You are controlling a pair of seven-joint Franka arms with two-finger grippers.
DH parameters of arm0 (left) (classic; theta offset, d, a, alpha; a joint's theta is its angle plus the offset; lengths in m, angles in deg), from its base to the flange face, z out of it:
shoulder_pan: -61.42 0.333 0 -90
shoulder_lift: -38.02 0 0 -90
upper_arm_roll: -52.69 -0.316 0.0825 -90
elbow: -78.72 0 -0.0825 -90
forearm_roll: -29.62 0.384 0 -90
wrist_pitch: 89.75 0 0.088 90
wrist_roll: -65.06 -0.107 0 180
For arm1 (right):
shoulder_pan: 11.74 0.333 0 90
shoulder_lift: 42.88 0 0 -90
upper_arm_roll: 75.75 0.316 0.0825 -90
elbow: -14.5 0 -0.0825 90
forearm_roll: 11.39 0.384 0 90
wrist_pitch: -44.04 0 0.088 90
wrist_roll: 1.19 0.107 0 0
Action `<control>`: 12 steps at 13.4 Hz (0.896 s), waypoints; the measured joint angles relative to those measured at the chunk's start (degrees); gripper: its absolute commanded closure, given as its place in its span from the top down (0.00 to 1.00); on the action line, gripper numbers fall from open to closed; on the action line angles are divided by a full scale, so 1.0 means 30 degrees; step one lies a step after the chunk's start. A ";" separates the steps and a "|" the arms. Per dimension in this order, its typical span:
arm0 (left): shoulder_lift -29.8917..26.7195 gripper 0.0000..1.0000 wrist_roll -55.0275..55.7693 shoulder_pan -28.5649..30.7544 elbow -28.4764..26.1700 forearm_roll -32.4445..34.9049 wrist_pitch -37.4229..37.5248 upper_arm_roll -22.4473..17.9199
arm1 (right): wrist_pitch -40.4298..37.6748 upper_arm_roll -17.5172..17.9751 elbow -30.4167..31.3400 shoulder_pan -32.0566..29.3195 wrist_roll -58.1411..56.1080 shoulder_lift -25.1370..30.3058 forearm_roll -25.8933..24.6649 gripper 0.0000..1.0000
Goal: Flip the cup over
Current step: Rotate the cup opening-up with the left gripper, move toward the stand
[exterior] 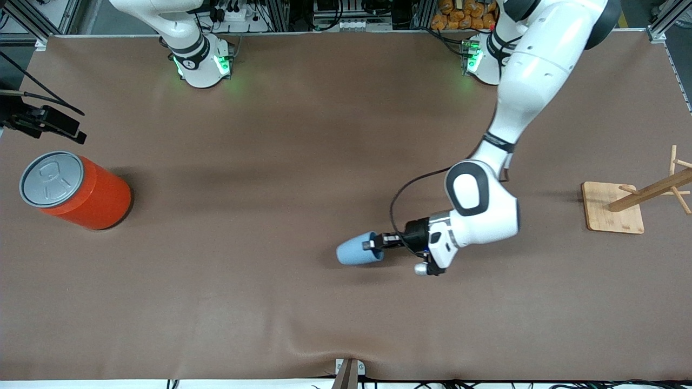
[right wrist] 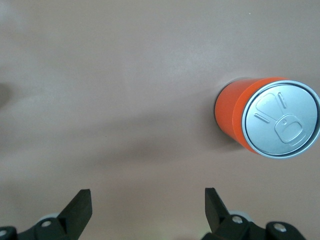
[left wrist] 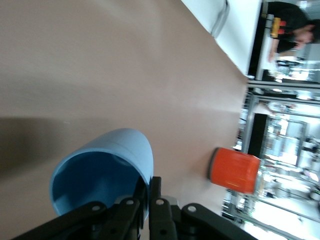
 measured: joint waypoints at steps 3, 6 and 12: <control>-0.1177 0.00 0.2031 0.1692 -0.0490 0.4581 0.2271 -0.0067 | 0.0199 0.0010 0.0007 0.0016 -0.0004 -0.0024 -0.0001 1.00; -0.2644 0.00 0.2592 0.3962 -0.1784 0.9937 0.5321 -0.0119 | 0.0208 0.0051 0.0039 0.0593 -0.1226 -0.0283 -0.0711 1.00; -0.5281 0.00 0.5766 0.5425 -0.4425 1.8633 0.7291 -0.0142 | 0.0160 -0.0019 0.0003 0.1304 -0.1794 -0.0399 -0.1062 1.00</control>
